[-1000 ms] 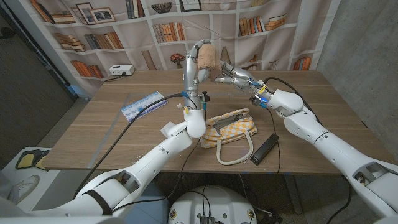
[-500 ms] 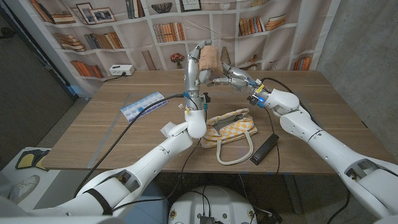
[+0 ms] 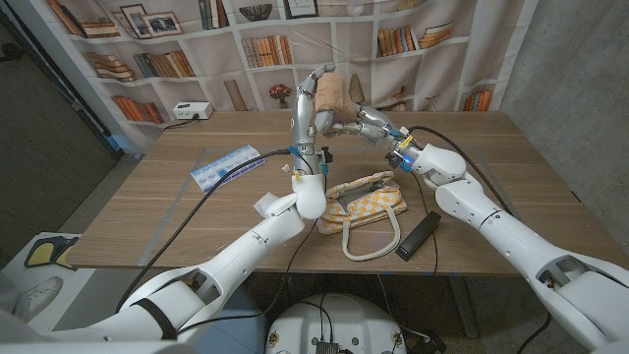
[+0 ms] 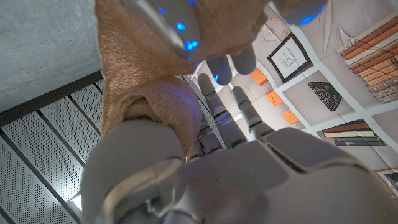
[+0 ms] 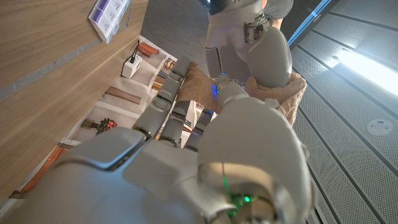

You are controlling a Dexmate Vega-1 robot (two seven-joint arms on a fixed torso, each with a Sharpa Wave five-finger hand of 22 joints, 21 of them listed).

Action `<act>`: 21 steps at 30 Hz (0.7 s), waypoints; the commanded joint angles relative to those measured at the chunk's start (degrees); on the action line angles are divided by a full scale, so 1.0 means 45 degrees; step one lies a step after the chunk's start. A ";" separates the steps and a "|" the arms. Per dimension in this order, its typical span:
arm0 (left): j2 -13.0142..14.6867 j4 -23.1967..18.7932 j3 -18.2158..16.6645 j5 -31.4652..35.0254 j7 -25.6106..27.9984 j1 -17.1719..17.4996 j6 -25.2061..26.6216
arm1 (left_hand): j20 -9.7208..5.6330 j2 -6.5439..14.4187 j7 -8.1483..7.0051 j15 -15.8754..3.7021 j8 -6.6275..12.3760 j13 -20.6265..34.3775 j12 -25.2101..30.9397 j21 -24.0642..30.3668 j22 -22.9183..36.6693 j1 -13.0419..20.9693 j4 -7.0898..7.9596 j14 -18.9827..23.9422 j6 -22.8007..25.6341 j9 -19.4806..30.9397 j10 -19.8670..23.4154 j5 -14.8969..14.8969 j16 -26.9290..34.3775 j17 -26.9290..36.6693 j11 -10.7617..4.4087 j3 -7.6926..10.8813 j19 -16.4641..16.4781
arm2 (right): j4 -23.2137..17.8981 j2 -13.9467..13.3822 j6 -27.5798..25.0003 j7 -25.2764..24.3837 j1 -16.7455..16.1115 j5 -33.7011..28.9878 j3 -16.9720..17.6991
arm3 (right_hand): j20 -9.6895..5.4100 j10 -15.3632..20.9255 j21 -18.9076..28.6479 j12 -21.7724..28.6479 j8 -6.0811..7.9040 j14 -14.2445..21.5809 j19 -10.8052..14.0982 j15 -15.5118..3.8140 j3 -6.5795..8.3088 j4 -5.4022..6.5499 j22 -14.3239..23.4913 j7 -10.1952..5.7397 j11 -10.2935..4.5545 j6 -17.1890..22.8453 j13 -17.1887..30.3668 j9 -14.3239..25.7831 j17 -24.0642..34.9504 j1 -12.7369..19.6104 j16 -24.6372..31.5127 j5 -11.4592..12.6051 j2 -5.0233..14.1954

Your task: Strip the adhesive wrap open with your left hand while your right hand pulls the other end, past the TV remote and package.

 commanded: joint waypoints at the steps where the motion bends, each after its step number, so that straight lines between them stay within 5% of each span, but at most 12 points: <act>1: -0.0007 -0.0034 0.0044 0.0018 -0.0015 0.0020 -0.0015 | 0.0036 -0.0012 -0.0032 -0.0137 0.0067 0.0030 0.0058 0.0093 0.0009 0.0166 -0.0012 0.0173 0.0085 -0.0002 0.0090 0.0042 -0.0019 0.0068 -0.0028 -0.0044 -0.0038 | -0.0157 0.0075 -0.0149 -0.0358 -0.0243 0.0159 0.0114 | -0.0975 0.1515 0.0931 0.0705 0.0528 0.0956 0.0295 -0.2408 0.0126 0.0069 0.0468 0.0088 0.0143 0.1319 0.0665 0.0190 0.0884 0.0326 0.0668 -0.0043 0.0006; 7: 0.0005 -0.0056 0.0050 0.0095 0.0060 0.0033 -0.0037 | 0.0048 -0.0014 -0.0021 -0.0138 0.0060 0.0031 0.0075 0.0098 0.0007 0.0193 0.0008 0.0182 0.0070 -0.0015 0.0098 0.0043 -0.0031 0.0068 -0.0027 -0.0063 -0.0047 | -0.0176 0.0123 -0.0148 -0.0535 -0.0335 0.0195 0.0175 | -0.1662 0.3157 0.2901 0.1912 0.1018 0.2508 0.0363 -0.2411 0.0131 0.0003 0.1453 0.0421 0.0183 0.2795 0.1839 0.0565 0.2062 0.0677 0.1025 -0.0040 -0.0131; 10: 0.0028 -0.0123 -0.0005 0.0185 0.0096 0.0081 0.0004 | 0.0034 -0.0015 -0.0018 -0.0136 0.0060 0.0020 0.0075 0.0104 0.0006 0.0206 0.0020 0.0189 0.0072 -0.0021 0.0098 0.0044 -0.0035 0.0071 -0.0027 -0.0075 -0.0042 | -0.0199 0.0136 -0.0184 -0.0577 -0.0370 0.0263 0.0208 | -0.1716 0.3712 0.3980 0.2639 0.1153 0.3205 0.0355 -0.2409 0.0151 0.0014 0.1841 0.0469 0.0266 0.3580 0.2447 0.0806 0.2567 0.0772 0.0868 -0.0032 -0.0121; 13: 0.0095 -0.0196 -0.0049 0.0192 0.0074 0.0119 0.0012 | 0.0044 -0.0015 -0.0011 -0.0140 0.0067 0.0006 0.0075 0.0105 0.0004 0.0223 0.0026 0.0193 0.0090 -0.0027 0.0101 0.0045 -0.0042 0.0071 -0.0029 -0.0083 -0.0049 | -0.0279 0.0075 -0.0237 -0.0682 -0.0437 0.0270 0.0262 | -0.1847 0.3879 0.5061 0.3164 0.1092 0.3940 0.0364 -0.2403 0.0227 0.0012 0.2206 0.0577 0.0395 0.3840 0.2968 0.1083 0.3097 0.0845 0.0749 -0.0052 -0.0134; 21: 0.0388 -0.0443 -0.0330 0.0571 0.0096 0.0288 0.0279 | 0.0052 -0.0016 -0.0025 -0.0136 0.0061 -0.0005 0.0088 0.0109 0.0002 0.0269 0.0033 0.0192 0.0080 -0.0043 0.0105 0.0046 -0.0063 0.0072 -0.0030 -0.0099 -0.0068 | -0.0931 -0.0358 -0.0558 -0.1678 -0.1022 0.0187 0.0627 | -0.1847 0.3975 0.6657 0.3535 0.1474 0.4214 -0.0071 -0.2396 0.0387 -0.0119 0.2588 0.1038 0.1025 0.5543 0.3356 0.1536 0.3905 0.1077 0.0149 -0.0071 -0.0243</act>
